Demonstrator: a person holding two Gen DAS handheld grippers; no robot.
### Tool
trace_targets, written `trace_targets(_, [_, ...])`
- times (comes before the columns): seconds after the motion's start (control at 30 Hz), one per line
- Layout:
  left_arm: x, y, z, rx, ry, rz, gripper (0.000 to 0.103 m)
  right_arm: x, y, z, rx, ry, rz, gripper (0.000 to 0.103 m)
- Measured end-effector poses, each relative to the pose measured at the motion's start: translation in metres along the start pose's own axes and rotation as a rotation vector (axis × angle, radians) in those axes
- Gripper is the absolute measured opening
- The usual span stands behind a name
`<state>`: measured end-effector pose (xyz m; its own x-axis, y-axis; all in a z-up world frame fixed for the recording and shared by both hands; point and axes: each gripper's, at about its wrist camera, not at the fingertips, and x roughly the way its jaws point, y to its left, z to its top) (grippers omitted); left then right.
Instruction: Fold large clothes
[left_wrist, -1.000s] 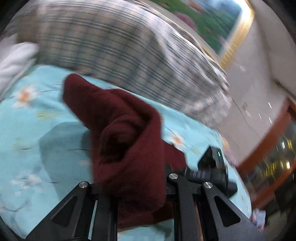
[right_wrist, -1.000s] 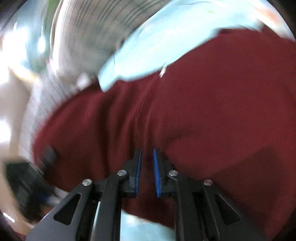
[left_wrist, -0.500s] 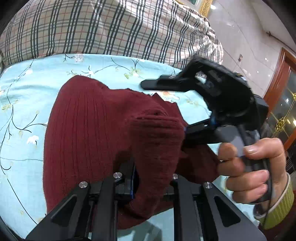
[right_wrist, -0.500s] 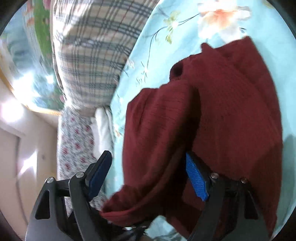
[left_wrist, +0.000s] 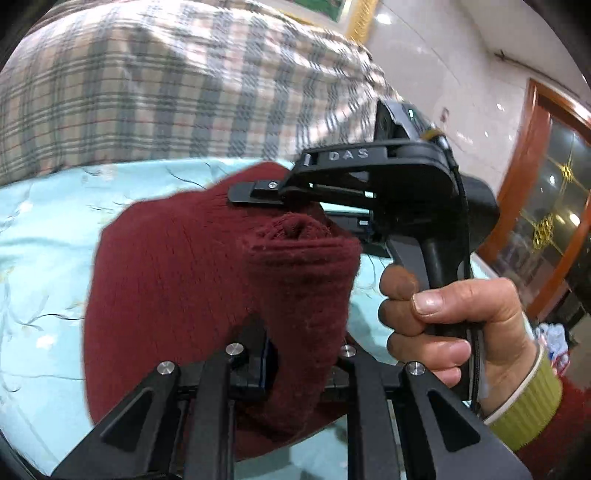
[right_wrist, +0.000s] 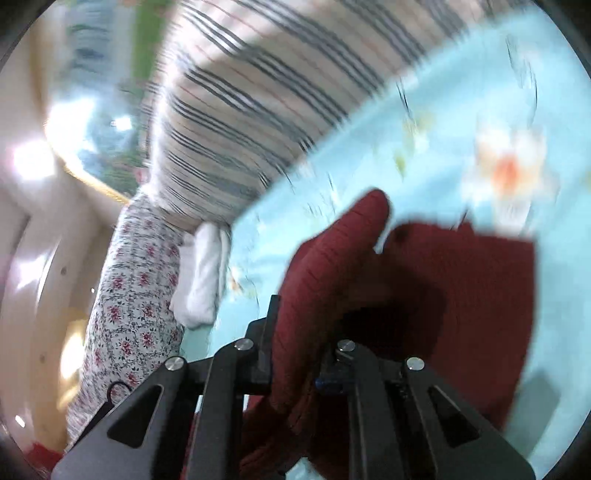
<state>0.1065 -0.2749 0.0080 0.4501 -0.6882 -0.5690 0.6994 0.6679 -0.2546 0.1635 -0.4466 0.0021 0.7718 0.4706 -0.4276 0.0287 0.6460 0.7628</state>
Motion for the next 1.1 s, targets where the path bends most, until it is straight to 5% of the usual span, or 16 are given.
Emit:
trace_targets(0.13, [0.051,-0.001,-0.027,-0.019,0.138,-0.009,0.016,-0.001,-0.034,-0.005,-0.008,0.043,-0.152,0.014])
trace_targets(0.23, [0.056,-0.004,-0.034,-0.004,0.139,-0.004,0.016,0.011,-0.080,-0.021,0.088,0.101,-0.229,0.013])
trace_targets(0.33, [0.056,-0.008,-0.033,0.013,0.140,-0.002,0.017,0.003,-0.092,-0.026,0.132,0.062,-0.170,0.013])
trace_targets(0.5, [0.060,-0.008,-0.037,0.025,0.150,-0.007,0.018,0.001,-0.074,-0.020,0.067,0.042,-0.224,0.013])
trace_targets(0.6, [0.050,-0.010,-0.034,0.025,0.174,-0.049,0.031,0.004,-0.079,-0.024,0.076,0.055,-0.262,0.014])
trace_targets(0.7, [0.031,-0.003,-0.027,0.006,0.189,-0.097,0.037,-0.010,-0.078,-0.026,0.099,0.031,-0.277,0.022])
trace_targets(0.77, [0.006,0.006,-0.027,-0.031,0.188,-0.142,0.060,-0.019,-0.073,-0.028,0.105,0.017,-0.292,0.026])
trace_targets(0.83, [-0.019,0.020,-0.026,-0.087,0.169,-0.137,0.085,-0.033,-0.065,-0.033,0.106,-0.013,-0.318,0.052])
trace_targets(0.9, [-0.039,0.035,-0.024,-0.123,0.142,-0.138,0.085,-0.046,-0.058,-0.039,0.108,-0.055,-0.335,0.069])
trace_targets(1.1, [-0.060,0.105,-0.007,-0.251,0.104,-0.058,0.085,-0.059,-0.049,-0.052,0.120,-0.073,-0.321,0.069])
